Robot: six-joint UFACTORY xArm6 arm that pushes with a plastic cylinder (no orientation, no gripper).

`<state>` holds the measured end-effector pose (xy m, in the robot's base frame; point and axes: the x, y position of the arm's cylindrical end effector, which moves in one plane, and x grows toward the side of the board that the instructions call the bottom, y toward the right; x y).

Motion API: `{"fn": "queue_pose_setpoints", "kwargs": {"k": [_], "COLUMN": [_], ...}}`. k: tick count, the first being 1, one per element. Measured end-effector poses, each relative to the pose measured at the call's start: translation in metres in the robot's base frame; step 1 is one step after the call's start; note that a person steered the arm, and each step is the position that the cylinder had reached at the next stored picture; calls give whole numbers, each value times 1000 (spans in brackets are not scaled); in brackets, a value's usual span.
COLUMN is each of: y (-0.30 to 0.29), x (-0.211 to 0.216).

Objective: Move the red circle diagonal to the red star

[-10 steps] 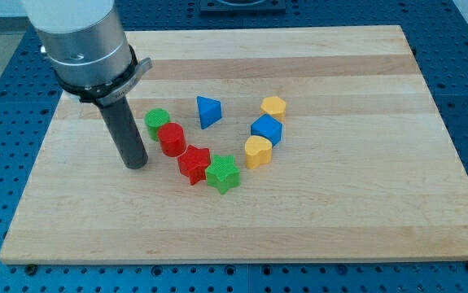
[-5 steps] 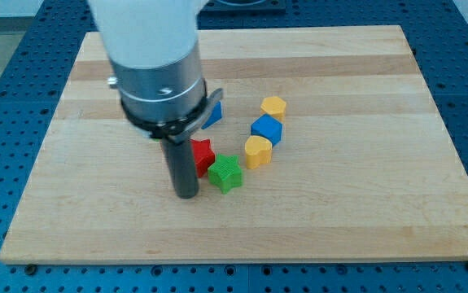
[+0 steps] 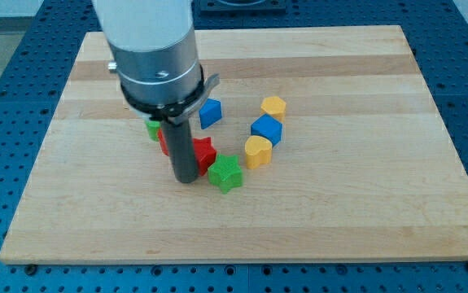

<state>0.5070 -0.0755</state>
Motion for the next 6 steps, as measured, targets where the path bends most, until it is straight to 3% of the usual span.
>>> {"fn": "queue_pose_setpoints", "kwargs": {"k": [2,4,6], "y": [3,-39,-41], "x": [-4,-2,-36]}}
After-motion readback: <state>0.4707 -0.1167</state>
